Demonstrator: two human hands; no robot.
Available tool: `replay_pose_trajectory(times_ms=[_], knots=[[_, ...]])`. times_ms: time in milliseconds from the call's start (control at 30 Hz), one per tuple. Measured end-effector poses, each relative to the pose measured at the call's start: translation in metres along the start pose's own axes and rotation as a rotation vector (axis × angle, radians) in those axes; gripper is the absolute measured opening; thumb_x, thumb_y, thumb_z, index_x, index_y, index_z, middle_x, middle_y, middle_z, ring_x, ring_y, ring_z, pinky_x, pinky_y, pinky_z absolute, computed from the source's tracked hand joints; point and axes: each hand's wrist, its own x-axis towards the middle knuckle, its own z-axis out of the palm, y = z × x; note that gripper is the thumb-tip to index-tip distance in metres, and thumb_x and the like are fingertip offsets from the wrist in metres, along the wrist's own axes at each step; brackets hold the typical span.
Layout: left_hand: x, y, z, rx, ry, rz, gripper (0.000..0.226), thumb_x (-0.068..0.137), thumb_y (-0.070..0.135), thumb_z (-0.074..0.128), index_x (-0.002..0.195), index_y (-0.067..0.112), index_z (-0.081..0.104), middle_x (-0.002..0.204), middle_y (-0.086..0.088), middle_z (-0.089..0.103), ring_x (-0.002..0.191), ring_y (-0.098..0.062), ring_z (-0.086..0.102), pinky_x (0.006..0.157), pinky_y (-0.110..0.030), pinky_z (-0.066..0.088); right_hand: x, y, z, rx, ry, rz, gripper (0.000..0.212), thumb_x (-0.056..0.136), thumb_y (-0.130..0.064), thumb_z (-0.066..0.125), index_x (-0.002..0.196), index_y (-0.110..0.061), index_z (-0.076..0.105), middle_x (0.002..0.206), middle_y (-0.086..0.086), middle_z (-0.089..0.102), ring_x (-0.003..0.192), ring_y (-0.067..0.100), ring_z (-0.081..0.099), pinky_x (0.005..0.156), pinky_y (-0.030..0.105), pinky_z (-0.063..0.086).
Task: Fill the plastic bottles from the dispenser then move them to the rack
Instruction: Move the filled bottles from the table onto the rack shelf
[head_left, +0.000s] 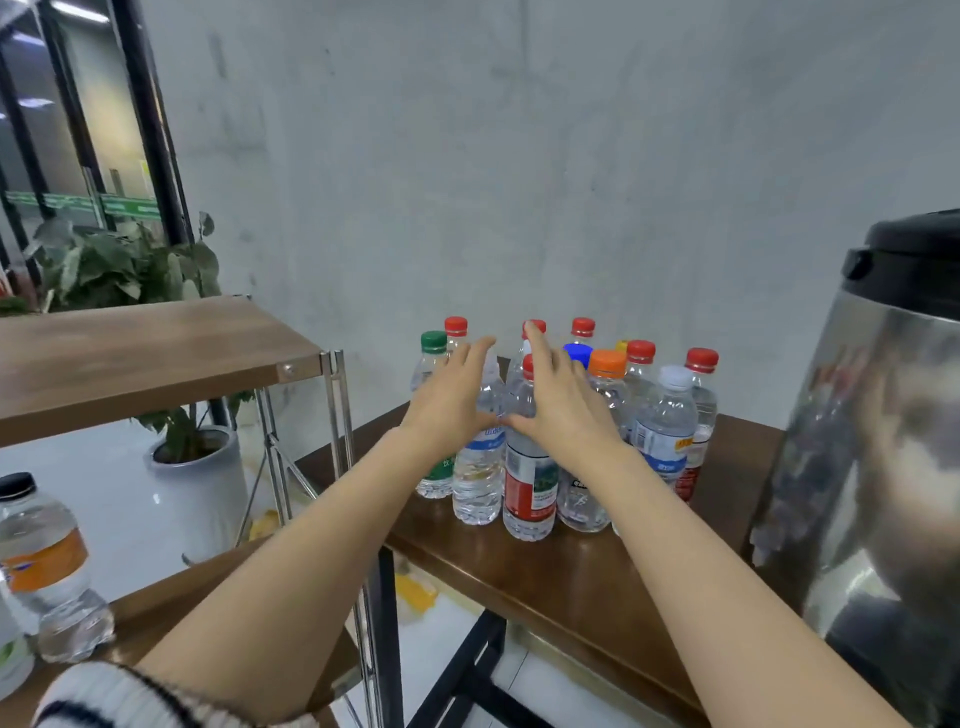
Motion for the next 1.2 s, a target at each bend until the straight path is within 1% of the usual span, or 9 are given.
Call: replay_pose_trajectory(times_ms=[100, 233, 467, 533, 667, 733, 900, 1033, 1200], knots=[[-0.001, -0.010, 0.010, -0.148, 0.057, -0.023, 0.093, 0.074, 0.022, 0.085, 0.149, 0.016, 0.030, 0.152, -0.005, 0.035, 0.137, -0.025, 0.038, 0.110, -0.039, 0.039, -0.005, 0.004, 0.008, 0.077, -0.018, 0.018, 0.106, 0.084, -0.041, 0.074, 0.155, -0.019, -0.002, 0.152, 0.010, 0.034, 0.139, 0.031, 0.032, 0.095, 0.045, 0.049], [-0.014, -0.012, 0.020, -0.234, 0.127, -0.004, 0.096, 0.073, 0.019, 0.087, 0.149, 0.021, 0.028, 0.150, -0.005, 0.034, 0.137, -0.023, 0.035, 0.106, -0.034, 0.037, -0.016, 0.005, 0.018, 0.193, 0.056, 0.001, 0.099, 0.083, -0.036, 0.077, 0.153, -0.023, 0.009, 0.153, 0.005, 0.033, 0.138, 0.029, 0.036, 0.099, 0.045, 0.049], [-0.039, -0.013, 0.033, -0.353, 0.179, 0.032, 0.098, 0.075, 0.015, 0.085, 0.147, 0.039, 0.022, 0.153, 0.002, 0.033, 0.136, -0.017, 0.038, 0.106, -0.033, 0.040, -0.034, 0.001, 0.026, 0.257, 0.089, -0.035, 0.107, 0.079, -0.035, 0.081, 0.151, -0.036, 0.002, 0.152, 0.007, 0.029, 0.132, 0.031, 0.044, 0.097, 0.046, 0.051], [-0.044, -0.010, 0.036, -0.383, 0.189, 0.035, 0.095, 0.078, 0.018, 0.083, 0.146, 0.043, 0.022, 0.152, 0.002, 0.035, 0.134, -0.013, 0.039, 0.104, -0.025, 0.039, -0.039, 0.000, 0.026, 0.252, 0.109, -0.023, 0.109, 0.079, -0.033, 0.081, 0.152, -0.037, 0.000, 0.150, 0.007, 0.031, 0.129, 0.032, 0.049, 0.094, 0.046, 0.052], [-0.051, -0.005, 0.040, -0.369, 0.207, 0.028, 0.094, 0.081, 0.017, 0.081, 0.148, 0.044, 0.020, 0.150, 0.002, 0.034, 0.123, 0.005, 0.034, 0.089, 0.003, 0.026, -0.048, 0.000, 0.024, 0.207, 0.151, 0.003, 0.107, 0.083, -0.029, 0.078, 0.153, -0.036, -0.001, 0.153, 0.004, 0.033, 0.116, 0.029, 0.060, 0.086, 0.043, 0.054], [-0.055, -0.003, 0.041, -0.358, 0.212, 0.020, 0.092, 0.082, 0.016, 0.079, 0.149, 0.042, 0.022, 0.151, 0.002, 0.034, 0.119, 0.007, 0.031, 0.081, 0.009, 0.024, -0.052, -0.001, 0.023, 0.238, 0.161, 0.006, 0.104, 0.085, -0.027, 0.076, 0.153, -0.037, 0.000, 0.154, 0.002, 0.031, 0.116, 0.027, 0.061, 0.086, 0.042, 0.054], [-0.068, 0.002, 0.037, -0.331, 0.226, 0.025, 0.093, 0.083, 0.014, 0.079, 0.146, 0.049, 0.020, 0.150, 0.003, 0.035, 0.120, 0.004, 0.034, 0.081, 0.011, 0.024, -0.065, -0.004, 0.021, 0.321, 0.208, 0.001, 0.097, 0.083, -0.022, 0.078, 0.151, -0.039, 0.011, 0.153, -0.001, 0.034, 0.123, 0.024, 0.056, 0.089, 0.042, 0.054], [-0.082, 0.007, 0.025, -0.333, 0.217, 0.016, 0.092, 0.082, 0.012, 0.079, 0.147, 0.045, 0.023, 0.150, 0.001, 0.036, 0.130, -0.008, 0.040, 0.083, 0.011, 0.023, -0.081, -0.008, 0.019, 0.308, 0.223, -0.040, 0.096, 0.085, -0.021, 0.077, 0.144, -0.047, 0.006, 0.151, -0.003, 0.035, 0.122, 0.023, 0.058, 0.084, 0.044, 0.057], [-0.116, 0.014, 0.005, -0.345, 0.230, 0.021, 0.097, 0.077, 0.012, 0.083, 0.140, 0.052, 0.021, 0.148, 0.001, 0.040, 0.124, 0.001, 0.038, 0.089, 0.009, 0.023, -0.105, -0.023, 0.011, 0.255, 0.204, -0.079, 0.099, 0.084, -0.022, 0.077, 0.144, -0.047, 0.003, 0.154, -0.001, 0.034, 0.122, 0.025, 0.058, 0.084, 0.043, 0.056]])
